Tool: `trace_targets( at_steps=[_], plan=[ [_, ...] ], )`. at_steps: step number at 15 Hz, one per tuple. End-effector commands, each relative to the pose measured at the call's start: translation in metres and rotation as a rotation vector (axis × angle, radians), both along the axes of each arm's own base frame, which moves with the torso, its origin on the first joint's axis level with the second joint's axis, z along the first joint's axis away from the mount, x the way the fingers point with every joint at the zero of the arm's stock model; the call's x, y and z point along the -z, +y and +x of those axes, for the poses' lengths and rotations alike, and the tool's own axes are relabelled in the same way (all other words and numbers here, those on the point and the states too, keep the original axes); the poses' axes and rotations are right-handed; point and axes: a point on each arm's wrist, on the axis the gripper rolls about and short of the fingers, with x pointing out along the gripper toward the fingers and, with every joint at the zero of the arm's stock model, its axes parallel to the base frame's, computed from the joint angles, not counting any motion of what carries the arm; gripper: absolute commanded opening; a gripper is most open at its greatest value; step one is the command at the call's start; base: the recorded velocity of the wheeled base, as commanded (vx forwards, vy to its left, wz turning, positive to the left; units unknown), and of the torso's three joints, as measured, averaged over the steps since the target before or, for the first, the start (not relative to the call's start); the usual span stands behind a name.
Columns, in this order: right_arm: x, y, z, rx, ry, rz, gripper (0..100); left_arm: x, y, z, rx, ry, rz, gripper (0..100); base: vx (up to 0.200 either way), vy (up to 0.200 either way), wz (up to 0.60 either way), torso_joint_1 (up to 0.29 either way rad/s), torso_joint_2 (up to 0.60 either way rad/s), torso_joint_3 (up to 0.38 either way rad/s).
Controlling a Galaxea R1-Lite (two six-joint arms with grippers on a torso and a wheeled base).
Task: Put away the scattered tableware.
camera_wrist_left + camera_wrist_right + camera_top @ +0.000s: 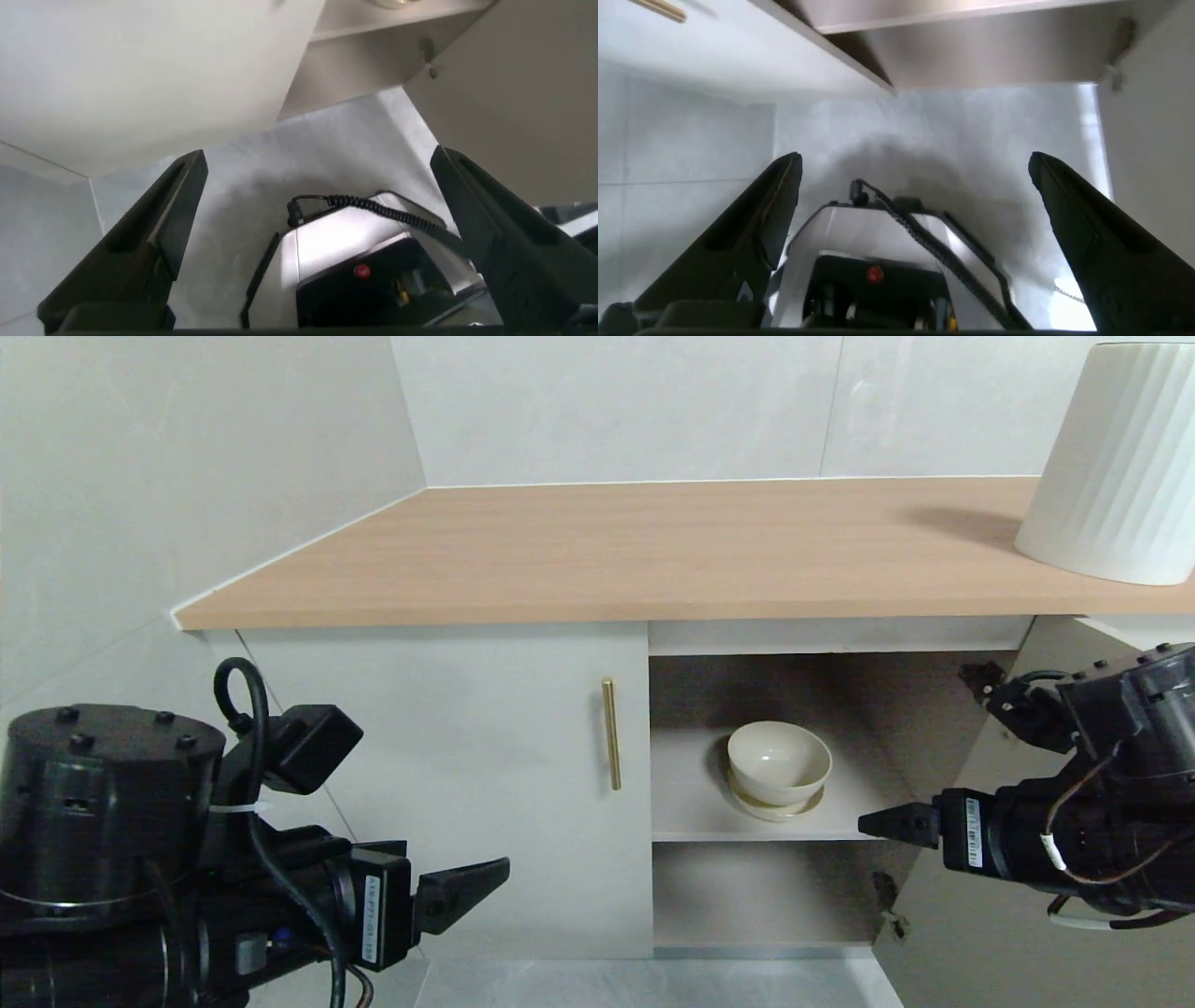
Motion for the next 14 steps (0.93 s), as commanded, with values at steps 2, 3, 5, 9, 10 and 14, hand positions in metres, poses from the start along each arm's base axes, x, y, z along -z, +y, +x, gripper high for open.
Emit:
trace_targets(
  at_steps=[2, 3, 5, 9, 10, 14],
  plan=[
    [-0.007, -0.004, -0.009, -0.006, -0.022, 0.004, 100, -0.001, 0.002, 0.0, -0.01, -0.001, -0.007, 100, 0.0, 0.0, 0.0, 0.0, 0.0, 0.0],
    [-0.005, -0.005, -0.009, -0.003, -0.015, -0.001, 100, -0.001, 0.002, 0.0, -0.01, -0.001, -0.007, 100, -0.2, 0.0, 0.0, 0.002, 0.0, 0.007],
    [-0.003, -0.005, -0.01, -0.006, -0.007, -0.007, 100, 0.0, 0.001, 0.0, -0.011, 0.003, -0.006, 100, -0.2, 0.0, 0.0, 0.01, 0.01, 0.007],
    [0.001, -0.002, -0.013, -0.029, 0.004, -0.013, 100, -0.001, 0.002, -0.001, -0.011, -0.001, -0.009, 100, -0.2, 0.0, 0.0, -0.001, 0.0, 0.005],
    [0.001, -0.001, -0.014, -0.031, 0.007, -0.015, 100, -0.001, 0.002, 0.0, -0.011, 0.0, -0.008, 100, -0.2, 0.0, 0.0, -0.002, 0.01, 0.002],
    [0.003, -0.001, -0.013, -0.033, 0.013, -0.019, 100, -0.001, 0.002, 0.0, -0.011, 0.0, -0.008, 100, -0.2, 0.0, 0.0, 0.0, 0.0, 0.001]
  ],
)
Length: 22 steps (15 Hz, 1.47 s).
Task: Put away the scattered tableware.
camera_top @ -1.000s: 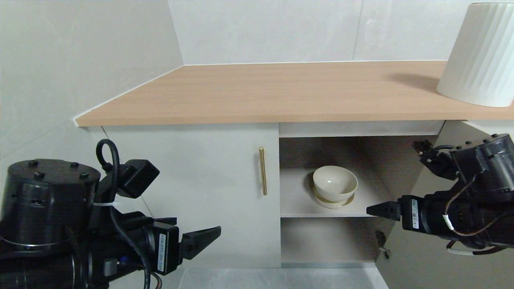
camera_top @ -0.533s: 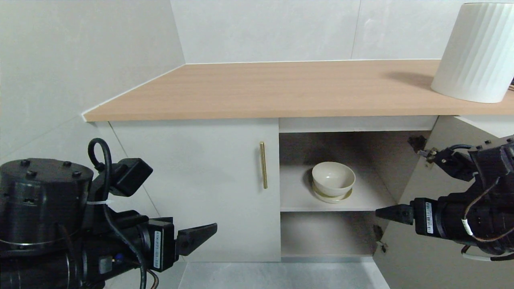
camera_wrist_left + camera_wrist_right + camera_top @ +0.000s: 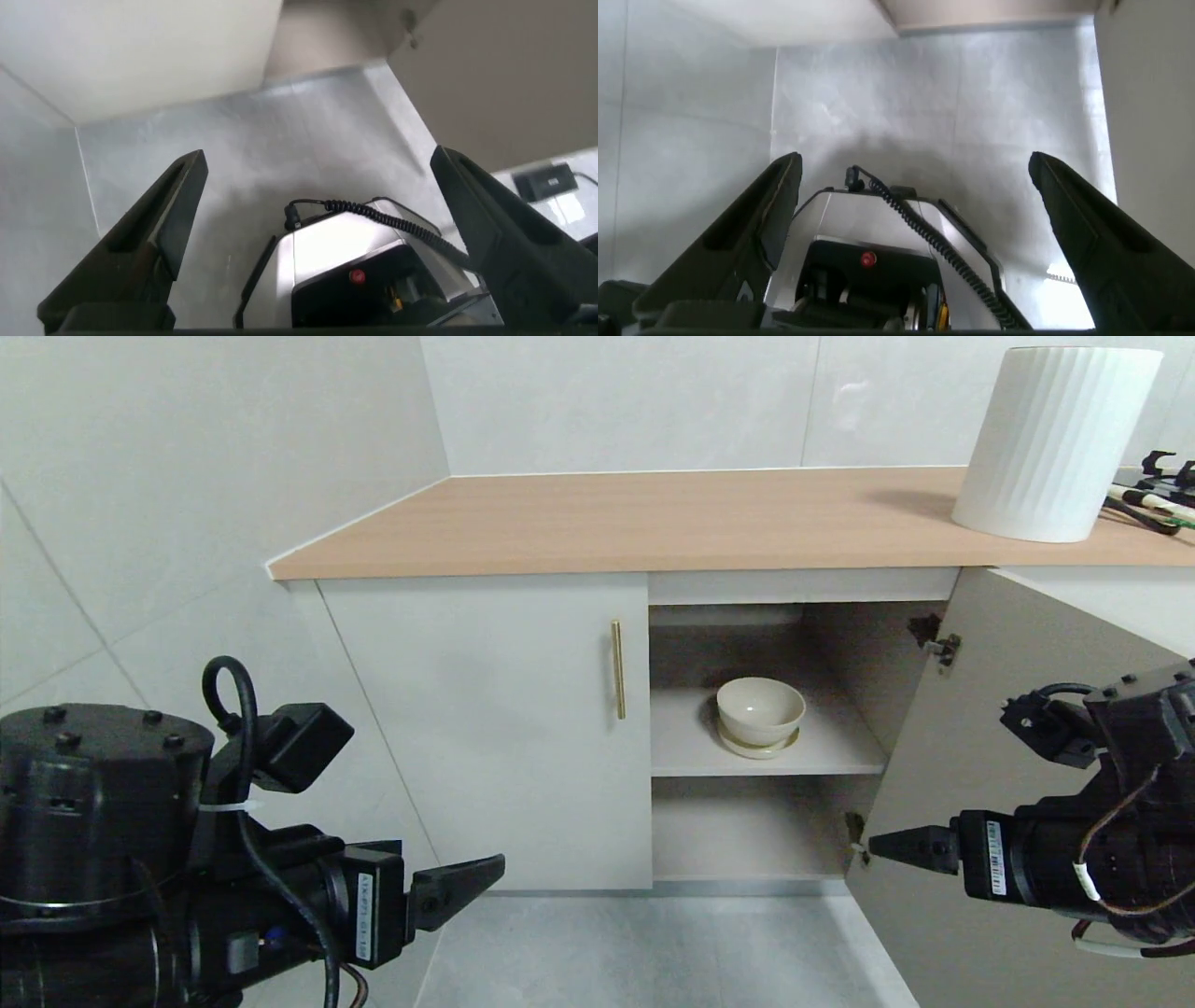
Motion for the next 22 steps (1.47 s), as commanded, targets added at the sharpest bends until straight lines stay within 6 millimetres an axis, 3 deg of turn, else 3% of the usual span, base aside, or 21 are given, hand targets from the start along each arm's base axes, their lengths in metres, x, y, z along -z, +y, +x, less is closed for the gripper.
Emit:
trace_targets(
  at_steps=[1, 6, 18, 22],
  plan=[
    [0.002, 0.0, 0.001, -0.002, 0.009, -0.006, 100, 0.0, 0.0, 0.0, -0.001, 0.002, 0.001, 100, -0.2, 0.0, 0.0, 0.007, 0.0, 0.002],
    [0.003, 0.0, 0.001, -0.014, 0.01, -0.009, 100, 0.001, 0.0, 0.0, 0.0, 0.003, 0.003, 100, -0.2, 0.0, 0.0, 0.002, 0.0, 0.002],
    [-0.011, -0.015, -0.025, -0.018, -0.013, 0.003, 100, -0.001, 0.0, 0.002, -0.009, -0.005, 0.001, 100, 0.0, 0.0, 0.0, 0.0, 0.0, 0.0],
    [-0.013, -0.025, -0.041, -0.082, 0.018, -0.106, 100, 0.0, 0.0, 0.002, -0.009, -0.001, 0.004, 100, 0.0, -0.2, 0.0, 0.004, 0.0, 0.001]
  ],
)
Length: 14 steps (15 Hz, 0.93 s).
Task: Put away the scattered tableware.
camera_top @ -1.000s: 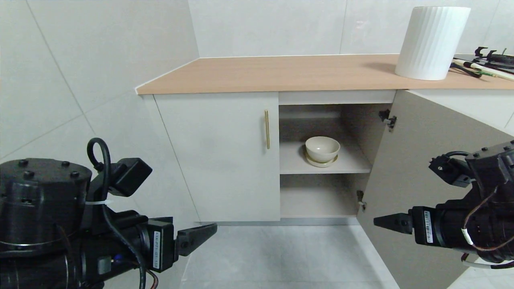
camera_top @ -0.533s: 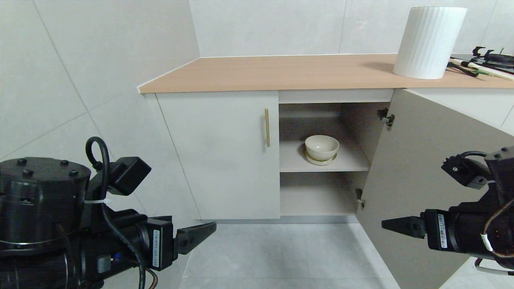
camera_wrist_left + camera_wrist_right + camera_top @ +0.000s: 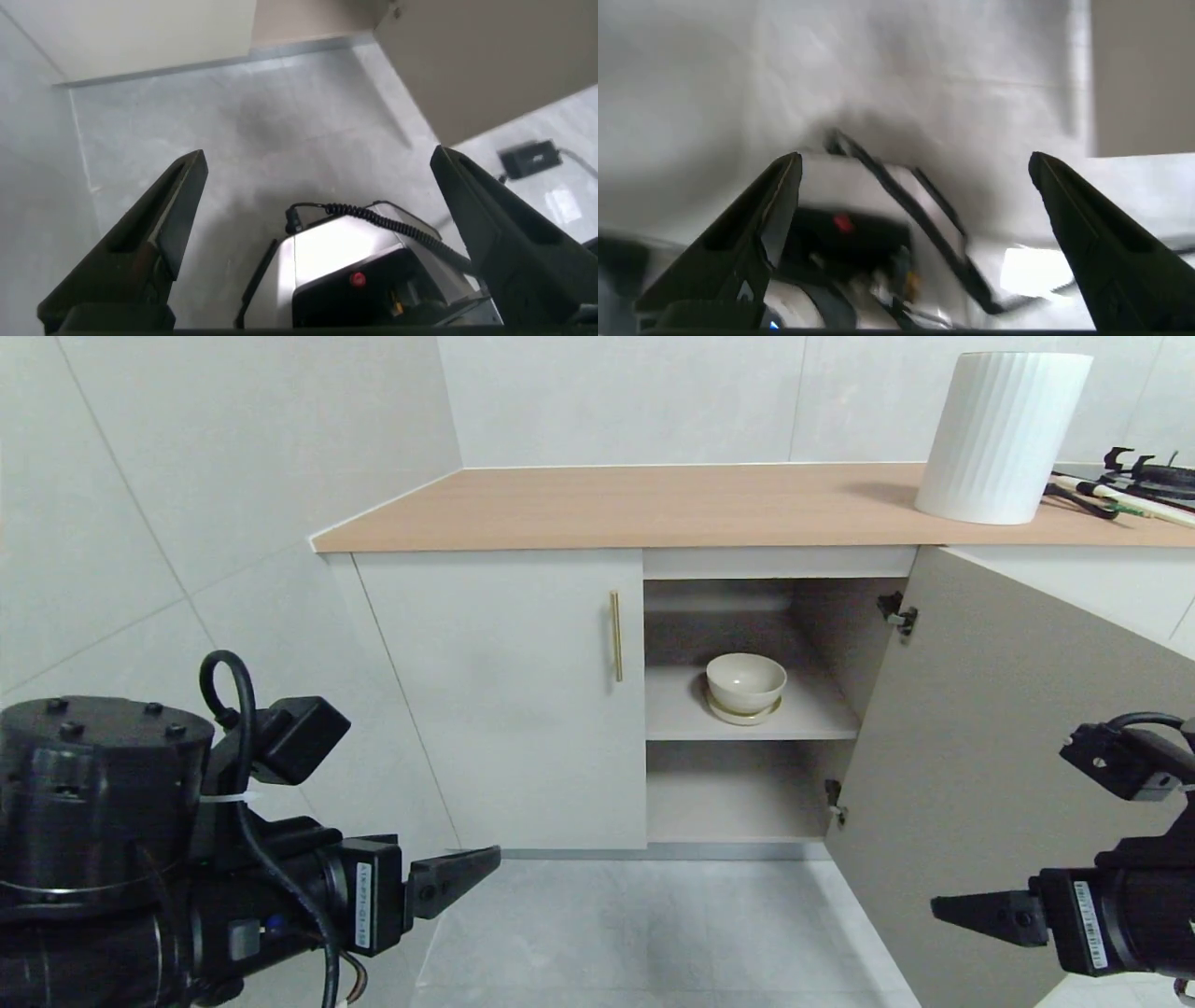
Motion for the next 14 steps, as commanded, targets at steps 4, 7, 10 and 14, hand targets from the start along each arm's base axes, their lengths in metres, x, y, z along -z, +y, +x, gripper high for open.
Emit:
trace_targets(
  at_steps=[4, 7, 10, 14],
  plan=[
    [-0.003, -0.006, -0.005, 0.0, 0.03, -0.041, 100, 0.001, 0.0, 0.0, 0.0, 0.003, 0.001, 100, 0.0, -0.2, 0.0, 0.004, 0.0, 0.002],
    [-0.001, -0.017, -0.004, 0.025, 0.044, -0.105, 100, 0.001, 0.0, 0.0, 0.0, 0.003, 0.001, 100, 0.0, -0.2, 0.0, 0.002, 0.0, 0.004],
    [-0.008, -0.029, -0.018, -0.023, 0.113, -0.199, 100, 0.002, 0.0, 0.001, 0.001, 0.008, 0.003, 100, 0.0, -0.067, 0.0, 0.001, 0.0, 0.002],
    [-0.015, -0.04, -0.017, 0.059, 0.128, -0.221, 100, 0.002, -0.001, 0.001, 0.002, 0.008, 0.003, 100, 0.0, 0.0, 0.0, 0.0, 0.0, 0.0]
  ],
)
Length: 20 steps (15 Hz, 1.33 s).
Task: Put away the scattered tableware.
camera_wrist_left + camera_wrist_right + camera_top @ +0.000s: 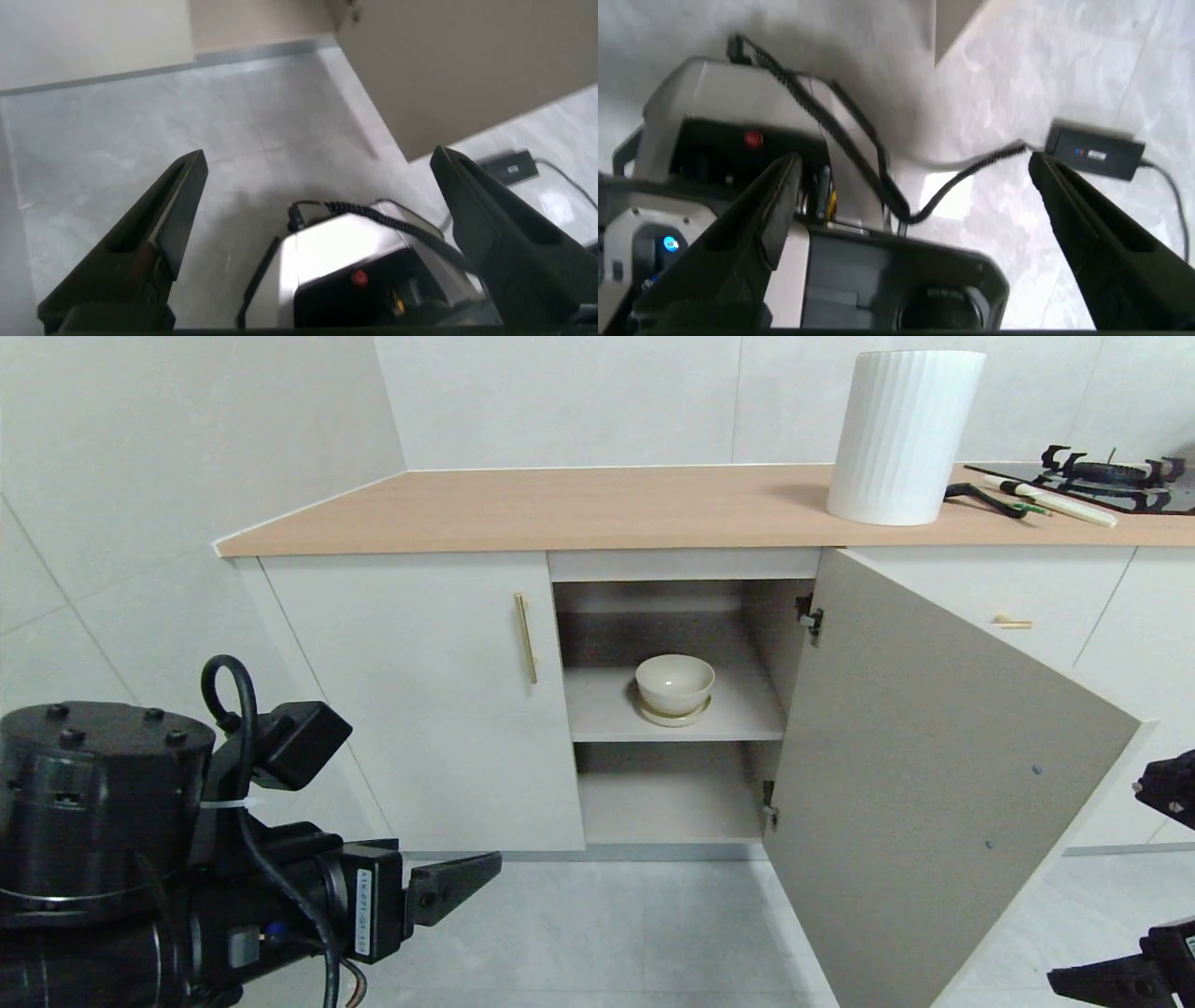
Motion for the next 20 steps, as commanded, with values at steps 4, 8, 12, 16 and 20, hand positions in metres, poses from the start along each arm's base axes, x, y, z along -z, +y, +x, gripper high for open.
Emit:
trace_targets(
  at_steps=[4, 8, 12, 16, 20],
  plan=[
    [-0.019, -0.034, -0.001, 0.16, -0.106, -0.074, 100, 0.001, 0.0, 0.0, 0.001, 0.003, 0.0, 100, 0.0, 0.0, 0.0, 0.0, 0.0, 0.0],
    [-0.023, -0.053, 0.004, 0.258, -0.114, -0.128, 100, 0.0, 0.0, 0.0, 0.001, 0.001, -0.001, 100, 0.0, 0.0, 0.0, 0.0, 0.0, 0.0],
    [-0.011, -0.064, 0.031, 0.334, -0.139, -0.137, 100, 0.0, 0.0, 0.0, 0.001, -0.002, -0.002, 100, 0.0, 0.0, 0.0, 0.0, 0.0, 0.0],
    [0.006, -0.067, 0.051, 0.355, -0.191, -0.137, 100, -0.001, 0.0, 0.0, 0.0, -0.003, -0.005, 100, 0.0, 0.0, 0.0, 0.0, 0.0, 0.0],
    [0.02, -0.07, 0.077, 0.429, -0.218, -0.076, 100, -0.003, 0.002, 0.003, -0.017, -0.017, -0.018, 100, 0.0, 0.0, 0.0, 0.0, 0.0, 0.0]
  ],
)
